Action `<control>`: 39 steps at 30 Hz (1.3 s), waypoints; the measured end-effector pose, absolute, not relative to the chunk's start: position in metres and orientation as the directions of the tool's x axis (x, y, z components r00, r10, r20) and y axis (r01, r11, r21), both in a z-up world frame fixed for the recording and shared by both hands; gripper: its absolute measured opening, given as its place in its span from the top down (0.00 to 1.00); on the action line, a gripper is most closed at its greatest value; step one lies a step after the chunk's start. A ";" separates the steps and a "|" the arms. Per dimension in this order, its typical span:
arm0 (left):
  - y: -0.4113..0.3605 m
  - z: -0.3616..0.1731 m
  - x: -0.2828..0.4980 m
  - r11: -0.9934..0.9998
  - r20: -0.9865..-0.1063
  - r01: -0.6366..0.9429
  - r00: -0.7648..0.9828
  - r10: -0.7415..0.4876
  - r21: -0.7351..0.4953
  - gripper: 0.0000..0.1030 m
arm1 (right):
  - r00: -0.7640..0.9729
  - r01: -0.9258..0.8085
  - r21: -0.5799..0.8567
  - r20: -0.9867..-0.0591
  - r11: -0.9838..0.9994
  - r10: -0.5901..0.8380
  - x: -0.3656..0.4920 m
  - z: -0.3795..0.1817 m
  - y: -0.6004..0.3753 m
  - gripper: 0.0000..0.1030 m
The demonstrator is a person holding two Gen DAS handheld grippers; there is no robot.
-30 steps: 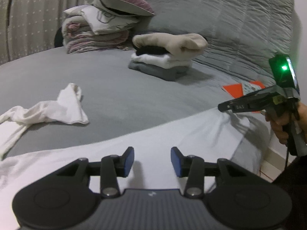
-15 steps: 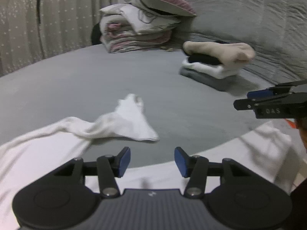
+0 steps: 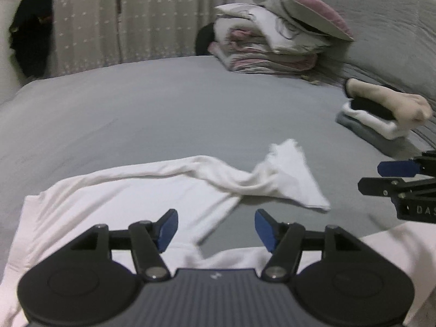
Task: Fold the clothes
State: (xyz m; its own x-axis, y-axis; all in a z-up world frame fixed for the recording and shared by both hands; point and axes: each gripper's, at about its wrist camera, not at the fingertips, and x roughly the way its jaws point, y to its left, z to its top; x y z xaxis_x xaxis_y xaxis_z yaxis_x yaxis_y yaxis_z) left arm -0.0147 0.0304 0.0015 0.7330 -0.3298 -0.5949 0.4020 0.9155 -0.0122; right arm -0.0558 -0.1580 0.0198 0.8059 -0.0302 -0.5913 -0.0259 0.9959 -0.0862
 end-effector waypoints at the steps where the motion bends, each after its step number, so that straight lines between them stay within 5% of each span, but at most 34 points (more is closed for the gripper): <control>1: 0.034 0.001 -0.014 0.922 -0.591 0.388 0.743 -0.314 -0.003 0.30 | 0.803 -0.037 -0.086 -0.595 0.996 -0.021 -0.052 0.018 -0.153 0.51; 23: 0.095 -0.004 0.028 0.986 -0.592 0.166 0.793 -0.143 -0.017 0.27 | 0.726 -0.123 -0.134 -0.688 0.983 -0.003 -0.003 -0.022 -0.110 0.51; 32: 0.089 0.002 0.042 0.987 -0.589 0.145 0.792 -0.160 -0.073 0.27 | 0.722 -0.141 -0.181 -0.692 0.973 -0.024 0.022 -0.019 -0.113 0.94; 39: 0.080 -0.005 0.052 0.988 -0.598 0.138 0.787 -0.150 -0.066 0.29 | 0.738 -0.087 -0.116 -0.675 0.989 -0.014 0.036 -0.007 -0.130 0.97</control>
State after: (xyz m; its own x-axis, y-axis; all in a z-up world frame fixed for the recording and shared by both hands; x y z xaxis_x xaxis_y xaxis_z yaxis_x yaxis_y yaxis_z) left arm 0.0524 0.0800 -0.0051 0.7872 -0.1505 -0.5981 0.1384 0.9881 -0.0664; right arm 0.0364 -0.1296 -0.0068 0.7379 -0.0141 -0.6747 -0.0871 0.9894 -0.1158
